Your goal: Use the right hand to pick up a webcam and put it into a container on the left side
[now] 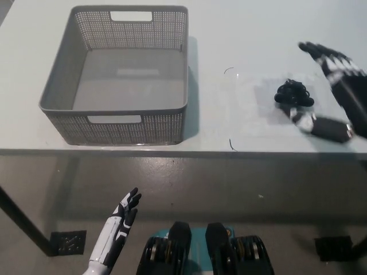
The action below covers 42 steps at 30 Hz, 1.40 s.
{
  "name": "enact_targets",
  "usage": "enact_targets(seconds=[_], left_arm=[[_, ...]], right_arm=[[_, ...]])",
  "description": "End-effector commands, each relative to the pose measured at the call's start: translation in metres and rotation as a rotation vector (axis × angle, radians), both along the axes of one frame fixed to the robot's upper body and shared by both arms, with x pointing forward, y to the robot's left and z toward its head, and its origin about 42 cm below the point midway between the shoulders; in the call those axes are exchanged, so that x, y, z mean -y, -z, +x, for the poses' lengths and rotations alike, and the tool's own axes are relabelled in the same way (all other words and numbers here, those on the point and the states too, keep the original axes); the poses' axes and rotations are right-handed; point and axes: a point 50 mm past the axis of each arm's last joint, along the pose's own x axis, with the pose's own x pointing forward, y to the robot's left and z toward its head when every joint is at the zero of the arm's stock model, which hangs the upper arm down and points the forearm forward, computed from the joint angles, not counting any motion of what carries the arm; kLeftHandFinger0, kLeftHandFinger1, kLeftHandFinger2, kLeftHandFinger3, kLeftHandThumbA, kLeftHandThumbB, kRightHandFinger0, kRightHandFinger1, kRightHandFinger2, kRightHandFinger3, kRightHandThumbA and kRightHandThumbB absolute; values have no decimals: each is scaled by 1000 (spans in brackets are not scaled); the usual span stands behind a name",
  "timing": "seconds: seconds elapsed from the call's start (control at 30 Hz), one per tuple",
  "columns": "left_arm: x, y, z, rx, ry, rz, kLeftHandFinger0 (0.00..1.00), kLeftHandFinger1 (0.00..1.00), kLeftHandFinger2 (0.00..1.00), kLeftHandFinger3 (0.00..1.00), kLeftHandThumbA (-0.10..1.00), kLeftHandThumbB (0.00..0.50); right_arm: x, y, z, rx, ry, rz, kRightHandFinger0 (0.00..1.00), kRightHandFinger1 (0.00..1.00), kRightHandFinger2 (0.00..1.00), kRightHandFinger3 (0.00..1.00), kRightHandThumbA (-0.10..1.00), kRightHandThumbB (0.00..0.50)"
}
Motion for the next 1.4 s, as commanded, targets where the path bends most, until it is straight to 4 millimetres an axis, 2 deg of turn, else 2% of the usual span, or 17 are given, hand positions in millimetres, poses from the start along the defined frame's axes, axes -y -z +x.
enact_targets(seconds=[0.0, 0.03, 0.2, 0.47, 0.67, 0.97, 1.13, 1.37], left_arm=[[1, -14, 8, 83, 28, 22, 1000, 1000, 1000, 1000, 1000, 162], [1, -15, 8, 83, 29, 24, 1000, 1000, 1000, 1000, 1000, 160], [1, -17, 8, 83, 32, 30, 1000, 1000, 1000, 1000, 1000, 156], [1, -17, 6, 82, 36, 26, 1000, 1000, 1000, 1000, 1000, 166], [1, -16, 4, 79, 44, 27, 1000, 1000, 1000, 1000, 1000, 164], [1, -16, 3, 76, 45, 28, 1000, 1000, 1000, 1000, 1000, 165], [0, -16, 4, 78, 45, 42, 1000, 1000, 1000, 1000, 1000, 167], [1, -16, 6, 89, 52, 38, 1000, 1000, 1000, 1000, 1000, 159]], right_arm=[[7, -34, 55, -144, 199, -172, 1000, 1000, 1000, 1000, 627, 500], [7, -34, 61, -150, 206, -179, 1000, 1000, 1000, 1000, 606, 500], [7, -39, 103, -216, 256, -249, 1000, 1000, 1000, 1000, 683, 500], [6, -26, 131, -335, 263, -272, 1000, 1000, 1000, 1000, 652, 500], [11, -10, 141, -397, 271, -268, 1000, 1000, 1000, 1000, 654, 500], [11, 2, 144, -449, 265, -234, 1000, 1000, 1000, 1000, 619, 500], [12, 4, 149, -451, 276, -246, 1000, 1000, 1000, 1000, 634, 500], [10, -4, 150, -428, 273, -251, 1000, 1000, 1000, 1000, 630, 500]])
